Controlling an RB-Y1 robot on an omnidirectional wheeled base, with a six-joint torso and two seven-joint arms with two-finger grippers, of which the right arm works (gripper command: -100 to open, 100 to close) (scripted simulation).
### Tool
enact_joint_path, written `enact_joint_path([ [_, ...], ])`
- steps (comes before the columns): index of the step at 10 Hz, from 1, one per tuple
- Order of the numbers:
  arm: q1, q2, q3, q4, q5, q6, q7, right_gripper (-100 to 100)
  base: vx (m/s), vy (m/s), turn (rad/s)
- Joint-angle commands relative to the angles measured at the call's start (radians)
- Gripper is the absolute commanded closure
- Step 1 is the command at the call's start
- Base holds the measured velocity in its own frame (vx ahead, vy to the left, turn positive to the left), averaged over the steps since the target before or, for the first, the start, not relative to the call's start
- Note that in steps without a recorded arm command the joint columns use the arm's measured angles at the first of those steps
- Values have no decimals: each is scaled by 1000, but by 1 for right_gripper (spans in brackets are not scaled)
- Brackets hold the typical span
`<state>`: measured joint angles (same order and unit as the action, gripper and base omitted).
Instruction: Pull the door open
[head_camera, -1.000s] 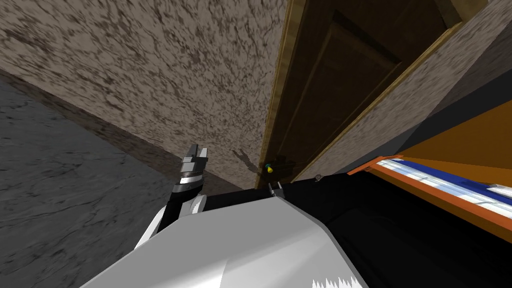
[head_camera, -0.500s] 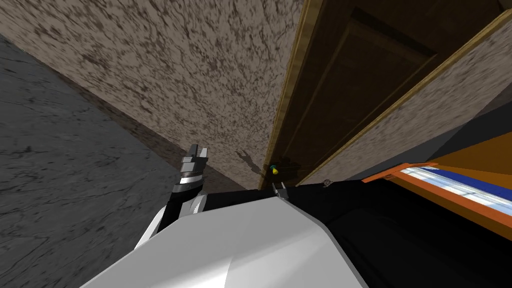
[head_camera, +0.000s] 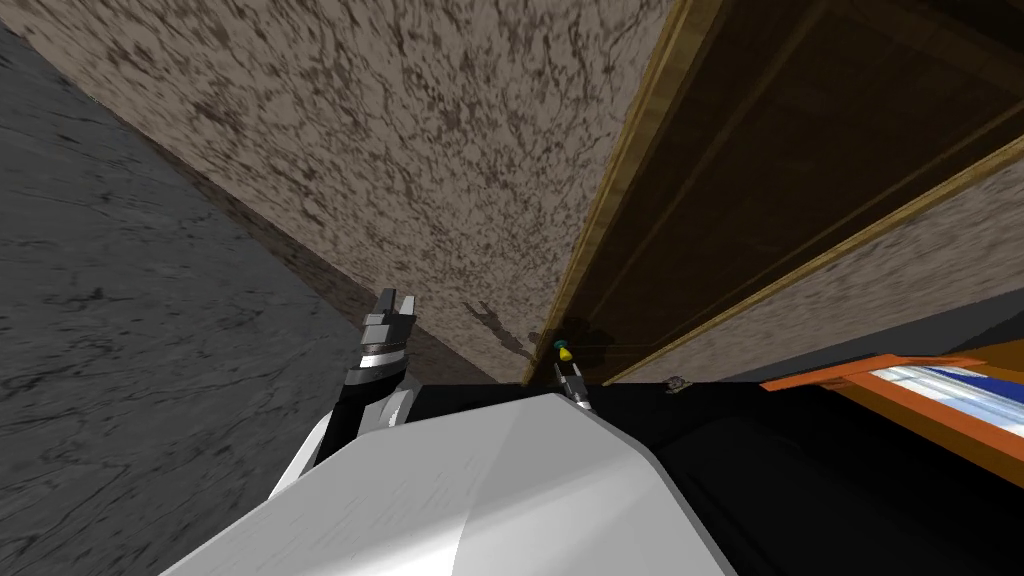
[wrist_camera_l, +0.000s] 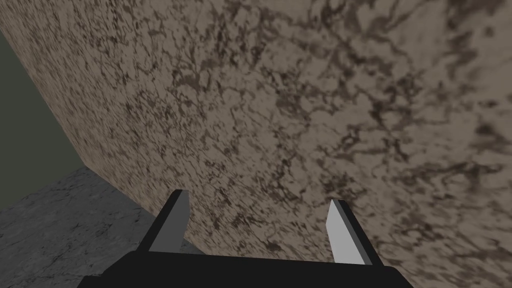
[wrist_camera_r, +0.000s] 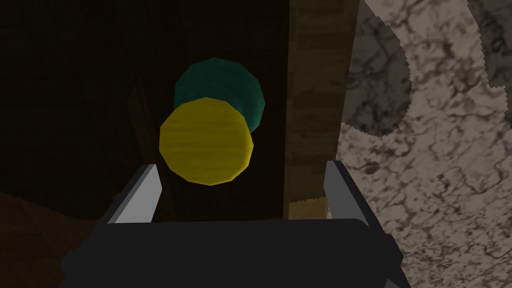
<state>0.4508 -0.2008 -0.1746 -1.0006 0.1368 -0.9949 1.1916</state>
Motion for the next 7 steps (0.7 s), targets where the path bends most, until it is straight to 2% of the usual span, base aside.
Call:
enact_joint_path([
  [1, -22, -18, -18, 33, -12, -6, -11, -100, 49, 9, 76],
  [4, -51, -45, -50, 83, -32, -17, -31, -100, 82, 6, 113],
  [5, -43, -41, -45, 70, -28, -12, -28, -100, 39, -2, 13],
  [6, -43, -41, -45, 70, -28, -12, -28, 100, -5, -5, -24],
  [7, -43, -41, -45, 70, -28, -12, -28, 100, -12, -13, -7],
])
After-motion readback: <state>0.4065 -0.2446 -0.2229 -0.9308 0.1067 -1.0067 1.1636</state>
